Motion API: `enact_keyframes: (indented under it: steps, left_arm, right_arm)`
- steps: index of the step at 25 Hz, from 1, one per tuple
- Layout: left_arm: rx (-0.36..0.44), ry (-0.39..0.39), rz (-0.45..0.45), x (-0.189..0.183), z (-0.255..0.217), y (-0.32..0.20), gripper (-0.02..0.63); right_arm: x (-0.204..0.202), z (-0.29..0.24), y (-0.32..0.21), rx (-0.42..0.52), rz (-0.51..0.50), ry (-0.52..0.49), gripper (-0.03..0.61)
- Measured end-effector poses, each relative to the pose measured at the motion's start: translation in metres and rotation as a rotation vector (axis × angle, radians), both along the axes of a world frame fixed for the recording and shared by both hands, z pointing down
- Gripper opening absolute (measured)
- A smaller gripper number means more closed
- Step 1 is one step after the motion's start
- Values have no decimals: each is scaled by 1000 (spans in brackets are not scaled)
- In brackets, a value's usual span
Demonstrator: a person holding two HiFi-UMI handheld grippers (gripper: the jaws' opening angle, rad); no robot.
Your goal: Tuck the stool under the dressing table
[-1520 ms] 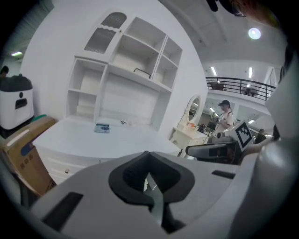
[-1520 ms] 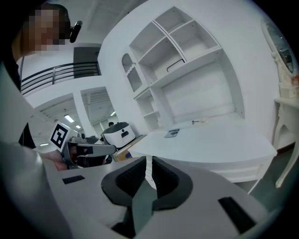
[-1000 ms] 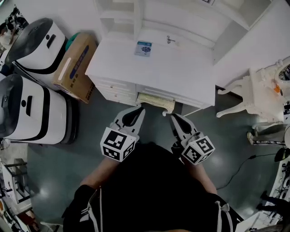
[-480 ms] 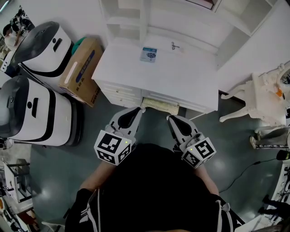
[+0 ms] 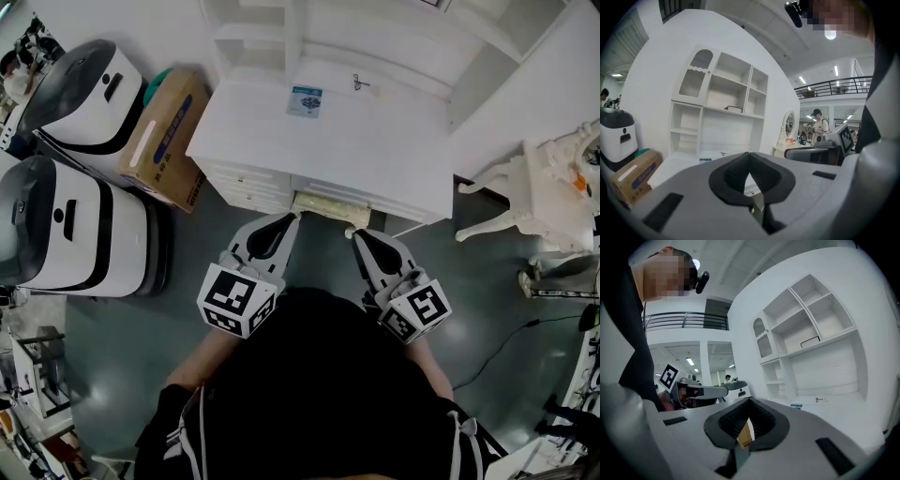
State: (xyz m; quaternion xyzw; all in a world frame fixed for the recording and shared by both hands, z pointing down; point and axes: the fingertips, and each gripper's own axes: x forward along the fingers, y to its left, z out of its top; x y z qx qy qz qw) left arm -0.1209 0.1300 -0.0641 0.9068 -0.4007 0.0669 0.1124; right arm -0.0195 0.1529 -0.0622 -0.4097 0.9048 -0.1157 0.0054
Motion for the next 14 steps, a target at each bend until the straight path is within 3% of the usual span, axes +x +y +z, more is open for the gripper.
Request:
enact_keyframes:
  steps: [14]
  left_arm:
    - [-19, 5, 15, 8, 8, -3, 6]
  right_arm:
    - [9, 10, 0, -29, 3, -10, 18]
